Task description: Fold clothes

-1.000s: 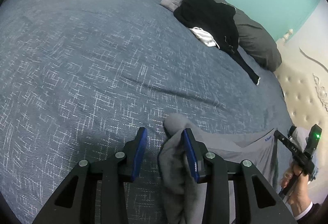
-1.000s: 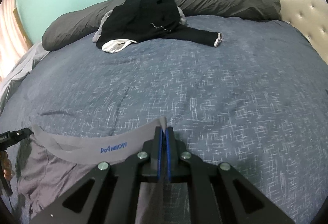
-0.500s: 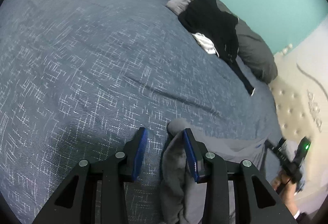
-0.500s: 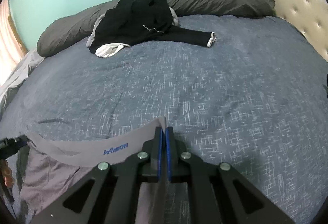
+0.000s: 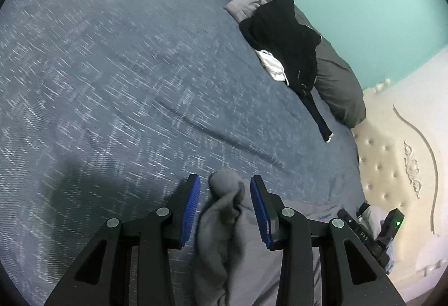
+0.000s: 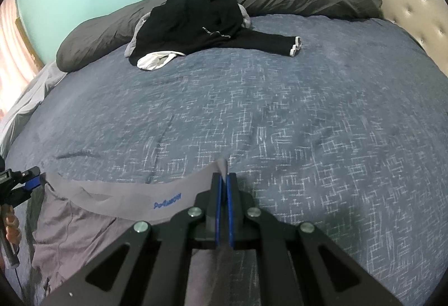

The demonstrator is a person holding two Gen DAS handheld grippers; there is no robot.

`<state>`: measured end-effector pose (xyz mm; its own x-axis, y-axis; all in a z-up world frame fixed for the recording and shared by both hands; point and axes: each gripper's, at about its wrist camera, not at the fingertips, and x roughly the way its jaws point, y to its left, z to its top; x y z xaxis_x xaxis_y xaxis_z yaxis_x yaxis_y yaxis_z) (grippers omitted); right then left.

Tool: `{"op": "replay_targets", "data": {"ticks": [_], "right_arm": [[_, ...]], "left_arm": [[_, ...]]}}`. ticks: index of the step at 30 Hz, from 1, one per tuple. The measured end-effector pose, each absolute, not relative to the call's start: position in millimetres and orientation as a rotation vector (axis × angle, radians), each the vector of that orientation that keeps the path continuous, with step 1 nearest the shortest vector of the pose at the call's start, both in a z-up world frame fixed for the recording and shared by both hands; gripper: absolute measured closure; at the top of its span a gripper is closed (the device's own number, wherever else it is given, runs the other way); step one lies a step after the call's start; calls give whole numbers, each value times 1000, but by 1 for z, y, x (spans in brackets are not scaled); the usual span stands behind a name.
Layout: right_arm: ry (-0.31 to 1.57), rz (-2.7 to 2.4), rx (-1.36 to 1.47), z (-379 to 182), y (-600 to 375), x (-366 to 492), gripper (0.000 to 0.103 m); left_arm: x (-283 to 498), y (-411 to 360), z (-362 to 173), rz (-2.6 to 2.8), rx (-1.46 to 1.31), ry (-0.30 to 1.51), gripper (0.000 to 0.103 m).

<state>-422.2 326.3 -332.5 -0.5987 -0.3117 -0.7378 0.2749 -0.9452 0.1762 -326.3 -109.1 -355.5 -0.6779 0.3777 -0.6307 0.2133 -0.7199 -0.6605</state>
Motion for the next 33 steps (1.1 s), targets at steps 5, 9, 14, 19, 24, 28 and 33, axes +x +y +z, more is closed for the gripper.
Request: {"op": "replay_targets", "data": {"ticks": [5,9,14,19,24,28,33], "right_arm": [[-46,-2537,1188,-333,325,-419,100],[-39,-2536,1192,-335,326,-417,100],[-54,-2542,1185,-336,327,-414,100],[-83,-2548,1127,-325,327,-407,100],[-115,-2569,1049,-305,325,-410,100],[-127,-2583,1036,-299,322,-422,100],[-131,-2579,1068,-304,313,-440,100]], "left_arm": [[-331,-106,-359,2550,-1210,-1129,65],[-335,-104,-358,2553,-1204,-1087,97],[-330,-104,-347,2585,-1167,-1044,100],[-320,-107,-311,2655,-1039,-984,100],[-314,-109,-282,2714,-937,-922,100],[-324,-111,-282,2724,-946,-911,100],[-345,-113,-298,2716,-1030,-923,100]]}}
